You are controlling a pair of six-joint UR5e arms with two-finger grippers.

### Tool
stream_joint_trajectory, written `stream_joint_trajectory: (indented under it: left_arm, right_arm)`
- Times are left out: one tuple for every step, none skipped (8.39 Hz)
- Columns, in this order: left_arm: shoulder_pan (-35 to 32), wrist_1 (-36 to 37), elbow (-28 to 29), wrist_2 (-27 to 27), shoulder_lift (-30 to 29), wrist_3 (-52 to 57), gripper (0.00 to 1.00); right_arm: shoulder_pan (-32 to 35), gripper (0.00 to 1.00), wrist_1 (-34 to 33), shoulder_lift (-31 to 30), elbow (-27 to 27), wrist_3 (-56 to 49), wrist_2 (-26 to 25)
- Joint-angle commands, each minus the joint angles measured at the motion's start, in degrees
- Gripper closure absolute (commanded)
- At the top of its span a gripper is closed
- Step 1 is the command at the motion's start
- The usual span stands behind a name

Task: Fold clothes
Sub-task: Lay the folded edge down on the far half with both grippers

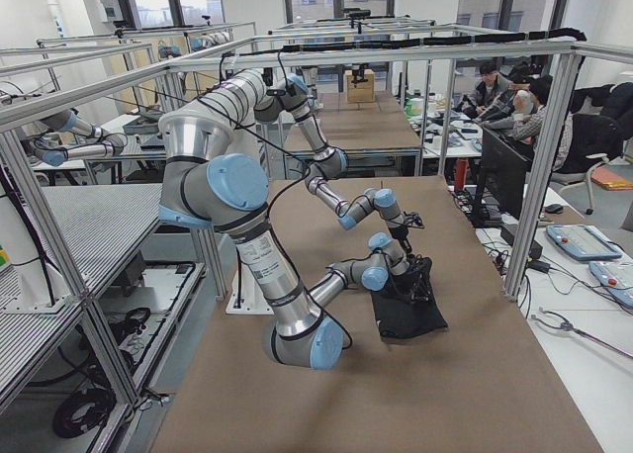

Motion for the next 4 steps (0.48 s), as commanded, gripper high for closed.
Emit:
stream_joint_trajectory:
  left_arm:
    - [-0.95,-3.95,5.85,0.04,-2.72,0.36,1.00]
    - [-1.04,-4.04,5.95,-0.14,-2.82,0.62,0.81]
    - [-1.12,-4.13,5.69,0.04,-2.82,1.84,0.01]
    - [-1.73,-4.13,4.47,-0.48,-2.82,2.03,0.00]
  right_arm:
    - [0.18,1.00,1.36,-0.27,-2.18,-1.27,0.09]
    - [0.18,0.83,1.36,-0.35,-2.80,-1.97,0.09]
    - [0.79,0.22,1.36,-0.27,-2.63,-2.41,0.18]
    - [2.62,0.09,1.36,0.17,-1.50,-3.46,3.84]
